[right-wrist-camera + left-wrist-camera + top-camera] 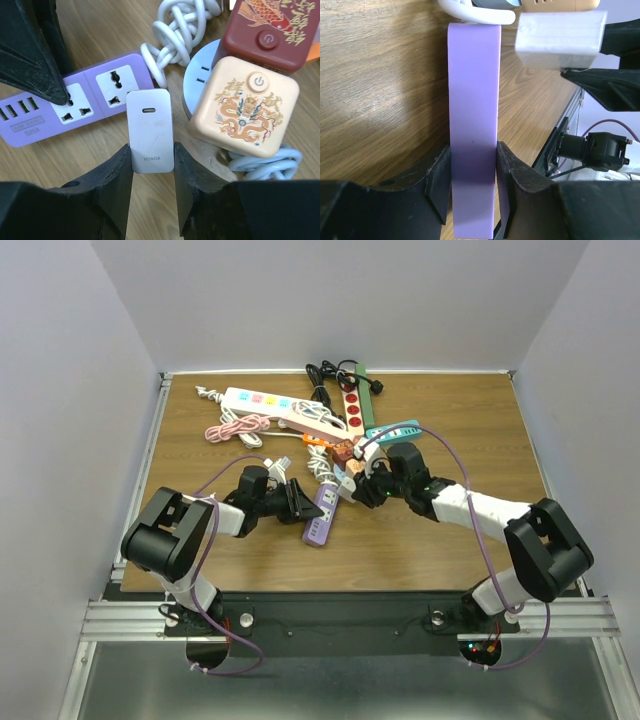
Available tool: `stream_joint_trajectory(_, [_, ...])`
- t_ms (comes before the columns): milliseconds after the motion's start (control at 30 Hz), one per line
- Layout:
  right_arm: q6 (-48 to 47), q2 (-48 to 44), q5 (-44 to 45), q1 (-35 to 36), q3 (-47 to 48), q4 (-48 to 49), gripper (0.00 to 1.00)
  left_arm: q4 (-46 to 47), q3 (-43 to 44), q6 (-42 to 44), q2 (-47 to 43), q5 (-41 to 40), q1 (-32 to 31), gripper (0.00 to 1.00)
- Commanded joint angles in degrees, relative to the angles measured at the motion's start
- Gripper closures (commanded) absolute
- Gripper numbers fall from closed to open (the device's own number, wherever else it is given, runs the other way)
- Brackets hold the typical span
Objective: Insert the plug
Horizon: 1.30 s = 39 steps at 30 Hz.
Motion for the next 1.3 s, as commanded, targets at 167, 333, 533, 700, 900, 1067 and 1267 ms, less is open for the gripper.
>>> stream_joint_trajectory(167, [0.28, -6.10, -4.20, -0.16, -0.23, 4.71, 1.00, -18.63, -5.08, 6.94, 4.47, -9.78, -0.97, 1.00])
stream_joint_trajectory(333, [0.63, -8.92, -6.31, -0.16, -1.47, 4.62, 1.00, -18.45, -4.99, 7.11, 5.08, -9.25, -0.97, 1.00])
stream_joint_trajectory(533, [-0.07, -5.33, -10.44, -0.16, 0.02, 4.62, 1.00, -18.19, -4.90, 7.11, 6.05, -8.46, -0.97, 1.00])
stream_joint_trajectory(700, [-0.25, -2.60, -11.76, -0.16, 0.38, 4.62, 1.00, -18.01, -4.90, 7.02, 6.23, -7.85, -0.97, 1.00])
stream_joint_trajectory(900, [-0.51, -0.75, -12.46, -0.16, 0.73, 4.62, 1.00, -17.84, -4.82, 7.11, 6.49, -7.58, -0.97, 1.00])
stream_joint_trajectory(1067, [-0.77, 0.22, -11.94, -0.25, 0.99, 4.79, 1.00, -17.66, -4.90, 7.11, 6.75, -7.41, -0.97, 1.00])
stream_joint_trajectory(1267, [-1.65, 0.13, -10.18, -0.16, 1.17, 5.15, 1.00, -17.39, -4.90, 7.11, 6.93, -6.79, -0.97, 1.00])
